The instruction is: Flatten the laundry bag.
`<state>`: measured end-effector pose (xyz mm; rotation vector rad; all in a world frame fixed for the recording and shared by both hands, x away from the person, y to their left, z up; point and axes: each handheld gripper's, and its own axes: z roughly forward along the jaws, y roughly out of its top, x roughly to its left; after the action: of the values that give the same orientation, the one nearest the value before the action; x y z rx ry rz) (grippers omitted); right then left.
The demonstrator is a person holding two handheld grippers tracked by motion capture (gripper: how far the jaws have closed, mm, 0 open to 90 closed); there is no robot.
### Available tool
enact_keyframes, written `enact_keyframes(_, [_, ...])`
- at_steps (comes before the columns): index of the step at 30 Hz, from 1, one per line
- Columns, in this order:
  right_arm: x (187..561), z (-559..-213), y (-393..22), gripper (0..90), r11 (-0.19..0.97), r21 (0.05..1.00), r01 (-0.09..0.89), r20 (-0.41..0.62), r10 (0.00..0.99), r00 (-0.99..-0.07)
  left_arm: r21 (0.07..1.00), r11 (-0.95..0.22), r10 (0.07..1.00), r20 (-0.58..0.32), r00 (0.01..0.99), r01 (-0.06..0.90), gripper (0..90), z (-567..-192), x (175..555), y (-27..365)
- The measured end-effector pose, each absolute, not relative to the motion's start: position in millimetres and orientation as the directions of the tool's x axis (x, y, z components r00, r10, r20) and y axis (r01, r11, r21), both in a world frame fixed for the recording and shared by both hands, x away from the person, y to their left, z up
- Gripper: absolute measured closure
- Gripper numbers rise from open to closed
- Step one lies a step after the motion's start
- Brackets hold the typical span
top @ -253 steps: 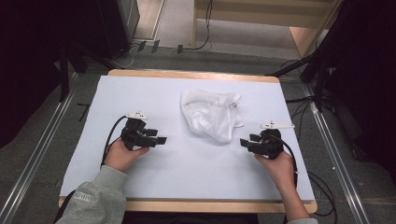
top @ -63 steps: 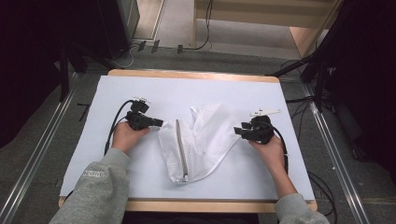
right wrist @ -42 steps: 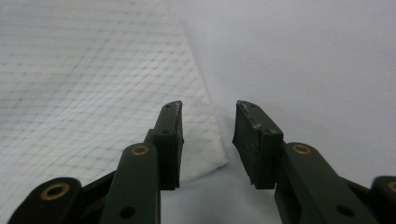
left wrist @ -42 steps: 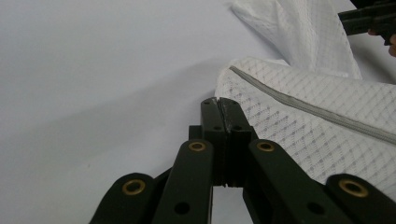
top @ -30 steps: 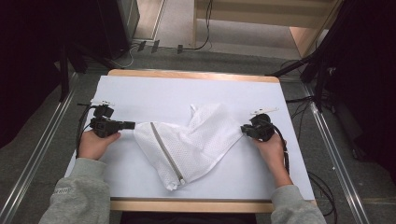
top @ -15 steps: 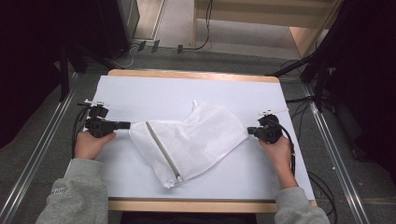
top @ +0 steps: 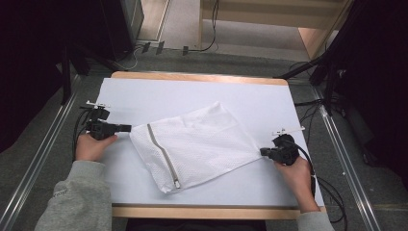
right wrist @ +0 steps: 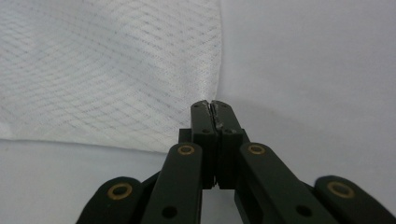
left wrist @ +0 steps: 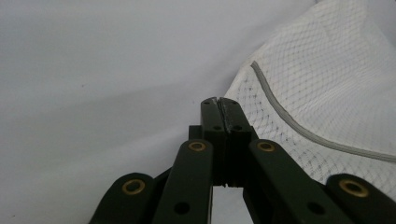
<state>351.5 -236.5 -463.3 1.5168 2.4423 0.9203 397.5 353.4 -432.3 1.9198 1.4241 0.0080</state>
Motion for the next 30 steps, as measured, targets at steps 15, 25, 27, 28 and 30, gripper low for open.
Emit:
enact_keyframes(15, [370,-447,-235,73.9,0.234,0.686,0.689,0.25,0.814,-0.525,0.57,-0.096,0.805,-0.438,0.4,0.816,70.6,-437,393,356])
enact_keyframes(25, [418,-446,-201,69.1,0.283,0.702,0.654,0.205,0.799,-0.566,0.578,-0.096,0.825,-0.408,0.39,0.81,57.8,-443,392,357])
enact_keyframes(27, [429,-447,-194,67.7,0.293,0.698,0.653,0.199,0.797,-0.57,0.58,-0.097,0.829,-0.403,0.388,0.809,56.4,-443,393,357])
enact_keyframes(28, [434,-447,-191,67.6,0.298,0.7,0.65,0.193,0.797,-0.573,0.579,-0.092,0.83,-0.405,0.384,0.81,56.2,-444,394,356])
enact_keyframes(30, [445,-447,-185,66.5,0.305,0.696,0.65,0.184,0.799,-0.572,0.573,-0.09,0.83,-0.409,0.379,0.815,55.8,-446,396,355])
